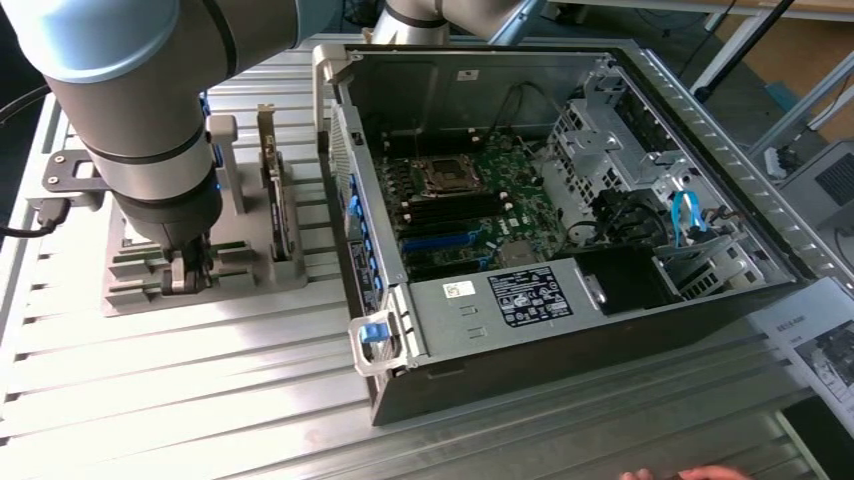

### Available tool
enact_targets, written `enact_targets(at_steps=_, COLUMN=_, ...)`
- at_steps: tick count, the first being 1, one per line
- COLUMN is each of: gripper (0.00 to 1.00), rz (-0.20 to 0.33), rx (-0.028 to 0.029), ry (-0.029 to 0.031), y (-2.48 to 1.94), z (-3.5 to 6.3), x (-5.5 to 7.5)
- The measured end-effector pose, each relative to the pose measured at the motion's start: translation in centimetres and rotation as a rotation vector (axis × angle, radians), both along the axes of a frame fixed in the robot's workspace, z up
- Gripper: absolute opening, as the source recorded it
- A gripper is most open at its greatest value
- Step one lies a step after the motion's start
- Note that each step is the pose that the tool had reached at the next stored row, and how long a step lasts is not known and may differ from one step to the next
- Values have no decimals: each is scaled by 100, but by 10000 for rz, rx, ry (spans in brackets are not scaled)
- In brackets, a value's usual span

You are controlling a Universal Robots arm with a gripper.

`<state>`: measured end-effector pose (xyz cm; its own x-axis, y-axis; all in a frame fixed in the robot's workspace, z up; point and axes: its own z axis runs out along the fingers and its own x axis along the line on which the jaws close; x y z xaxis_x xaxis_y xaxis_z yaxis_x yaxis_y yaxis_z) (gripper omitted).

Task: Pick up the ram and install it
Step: 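Pick up the ram and move it above insertion slot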

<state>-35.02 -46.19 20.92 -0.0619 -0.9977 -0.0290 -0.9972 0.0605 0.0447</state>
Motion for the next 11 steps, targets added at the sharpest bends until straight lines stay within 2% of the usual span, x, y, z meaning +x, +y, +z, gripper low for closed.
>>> enact_targets(at_steps=1, gripper=26, rz=0, rx=0, ry=0, y=0, z=0, x=0)
enact_targets(at_steps=3, gripper=13, rz=1, rx=0, ry=0, y=0, z=0, x=0)
enact_targets(at_steps=11, gripper=12, rz=0, rx=0, ry=0, y=0, z=0, x=0)
